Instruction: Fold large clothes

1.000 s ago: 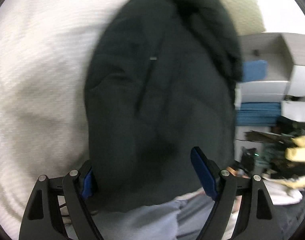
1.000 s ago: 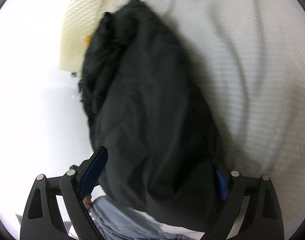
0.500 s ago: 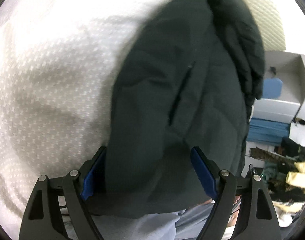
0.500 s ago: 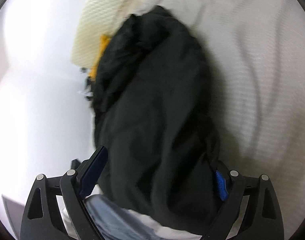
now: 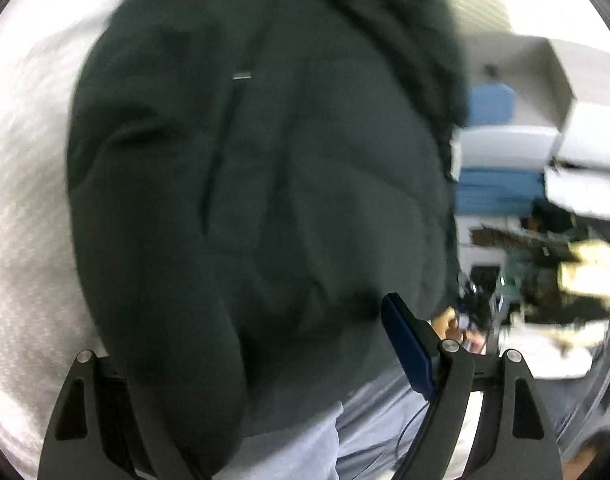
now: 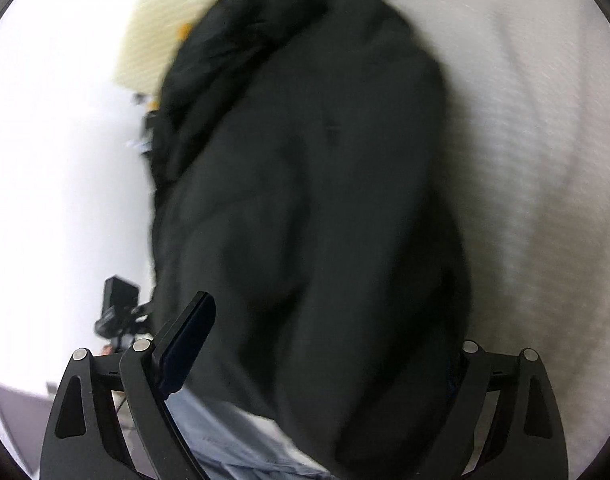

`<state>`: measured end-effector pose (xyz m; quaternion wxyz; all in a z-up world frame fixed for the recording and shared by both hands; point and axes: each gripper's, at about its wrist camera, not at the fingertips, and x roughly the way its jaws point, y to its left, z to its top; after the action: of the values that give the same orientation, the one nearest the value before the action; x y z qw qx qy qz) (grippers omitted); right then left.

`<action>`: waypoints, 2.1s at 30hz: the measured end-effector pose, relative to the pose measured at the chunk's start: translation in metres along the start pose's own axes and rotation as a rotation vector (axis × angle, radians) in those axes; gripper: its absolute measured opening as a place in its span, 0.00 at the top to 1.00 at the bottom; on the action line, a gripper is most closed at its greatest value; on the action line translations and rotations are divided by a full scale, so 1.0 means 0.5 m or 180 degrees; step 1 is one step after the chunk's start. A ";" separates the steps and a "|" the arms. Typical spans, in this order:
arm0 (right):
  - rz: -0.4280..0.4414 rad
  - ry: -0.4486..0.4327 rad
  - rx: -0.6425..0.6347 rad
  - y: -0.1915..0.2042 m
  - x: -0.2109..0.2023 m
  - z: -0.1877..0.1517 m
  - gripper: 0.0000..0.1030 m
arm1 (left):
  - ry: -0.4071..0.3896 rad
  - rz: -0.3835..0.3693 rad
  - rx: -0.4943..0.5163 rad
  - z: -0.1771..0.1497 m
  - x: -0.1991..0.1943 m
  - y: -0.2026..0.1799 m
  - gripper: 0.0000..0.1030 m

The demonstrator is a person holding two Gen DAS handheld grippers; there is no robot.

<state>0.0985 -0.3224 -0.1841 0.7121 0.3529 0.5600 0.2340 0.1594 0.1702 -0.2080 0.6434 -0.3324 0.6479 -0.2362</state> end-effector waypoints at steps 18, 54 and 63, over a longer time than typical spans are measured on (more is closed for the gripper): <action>-0.0081 -0.0277 -0.0599 0.079 -0.037 -0.002 0.92 | -0.0622 0.0389 -0.0035 -0.021 -0.055 -0.016 0.92; 0.0680 -0.1468 -0.1054 0.303 -0.448 -0.366 0.94 | -0.1427 -0.0114 0.0774 -0.468 -0.535 -0.270 0.96; 0.0730 -0.1479 -0.0903 0.318 -0.419 -0.192 0.94 | -0.1433 0.0019 0.0623 -0.290 -0.524 -0.296 0.94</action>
<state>-0.0394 -0.3499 0.0579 0.8324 0.3548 0.3001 0.3019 0.0217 0.2463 0.0867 0.8014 -0.3108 0.4632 -0.2160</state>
